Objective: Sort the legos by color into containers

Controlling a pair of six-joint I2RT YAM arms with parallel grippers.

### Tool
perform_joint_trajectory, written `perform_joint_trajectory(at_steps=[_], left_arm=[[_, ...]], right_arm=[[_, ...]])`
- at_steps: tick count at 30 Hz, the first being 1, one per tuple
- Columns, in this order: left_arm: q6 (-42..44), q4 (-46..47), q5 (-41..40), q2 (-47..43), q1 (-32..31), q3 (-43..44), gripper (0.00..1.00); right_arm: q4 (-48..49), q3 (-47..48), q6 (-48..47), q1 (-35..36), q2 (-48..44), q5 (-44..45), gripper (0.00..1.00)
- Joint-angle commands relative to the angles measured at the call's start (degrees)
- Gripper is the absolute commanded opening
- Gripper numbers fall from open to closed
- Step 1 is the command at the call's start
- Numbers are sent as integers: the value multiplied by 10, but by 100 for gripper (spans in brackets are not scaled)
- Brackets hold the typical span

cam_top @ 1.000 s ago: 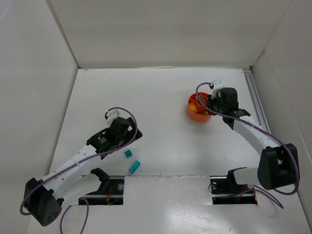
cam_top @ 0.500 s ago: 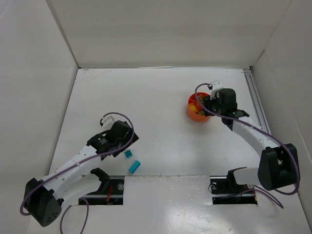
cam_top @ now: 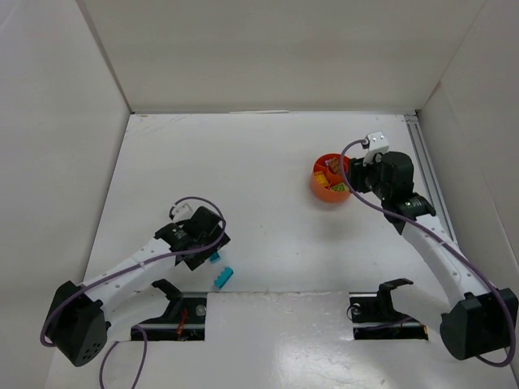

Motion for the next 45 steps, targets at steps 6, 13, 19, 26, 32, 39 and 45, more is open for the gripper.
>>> perform_joint_trajectory(at_steps=[6,13,19,26,32,39,45], left_arm=[[-28,9,21,29,-10,-12,74],[-39,30,16,74,-10,-18,52],[-27,43,-3,86,-10,-19,32],[11,59,-3,68,-10,4,11],[85,122,10,12,-10,57,9],[165,193,38,23,-15,141,12],[207,211,55,79,-20,207,12]], right_arm=[[-46,-3,-2,6,-35,35,62],[-58,-3,-2,6,-52,35,62],[-76,-3,-7,0,-72,35,62],[-81,-3,-58,0,-78,-34,63],[-38,-22,-82,0,-78,-159,63],[-25,-28,-77,6,-84,-179,64],[-13,-21,-59,61,-79,-153,66]])
